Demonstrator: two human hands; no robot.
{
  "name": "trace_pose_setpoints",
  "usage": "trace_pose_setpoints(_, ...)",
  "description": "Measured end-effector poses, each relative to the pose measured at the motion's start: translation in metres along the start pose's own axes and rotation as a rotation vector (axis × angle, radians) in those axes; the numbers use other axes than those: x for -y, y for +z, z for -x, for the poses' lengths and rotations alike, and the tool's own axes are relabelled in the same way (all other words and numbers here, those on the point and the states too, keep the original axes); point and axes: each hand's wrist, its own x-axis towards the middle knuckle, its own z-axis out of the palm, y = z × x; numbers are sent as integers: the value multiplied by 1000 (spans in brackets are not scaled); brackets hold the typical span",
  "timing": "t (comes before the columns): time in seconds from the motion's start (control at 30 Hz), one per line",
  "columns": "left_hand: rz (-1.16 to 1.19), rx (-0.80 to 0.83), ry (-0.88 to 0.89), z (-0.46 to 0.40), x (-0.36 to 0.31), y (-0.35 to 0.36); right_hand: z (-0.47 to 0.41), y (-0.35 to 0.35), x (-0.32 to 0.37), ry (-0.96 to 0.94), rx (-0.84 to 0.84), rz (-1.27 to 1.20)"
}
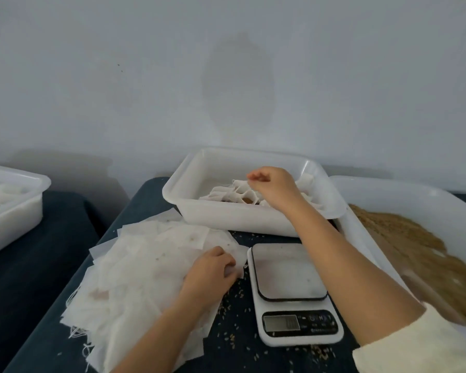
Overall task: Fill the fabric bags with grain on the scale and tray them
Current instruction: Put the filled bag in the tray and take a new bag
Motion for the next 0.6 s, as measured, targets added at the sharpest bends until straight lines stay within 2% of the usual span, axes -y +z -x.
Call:
trace_pose_setpoints(0.1, -117, 102, 56, 5, 0, -10, 49, -3, 1, 7, 50, -43)
trace_pose_setpoints(0.23, -411, 1, 30, 20, 5, -16, 107, -11, -12, 25, 198, 38)
trace_pose_setpoints(0.43, -355, 25, 0, 23, 5, -21, 154, -31, -33, 89, 264, 79)
trace_pose_setpoints(0.5, -350, -60, -26, 25, 6, -26, 164, -33, -41, 118, 277, 88)
trace_pose_setpoints(0.6, -440, -347, -80, 25, 12, -34, 174, -38, -51, 131, 251, 92)
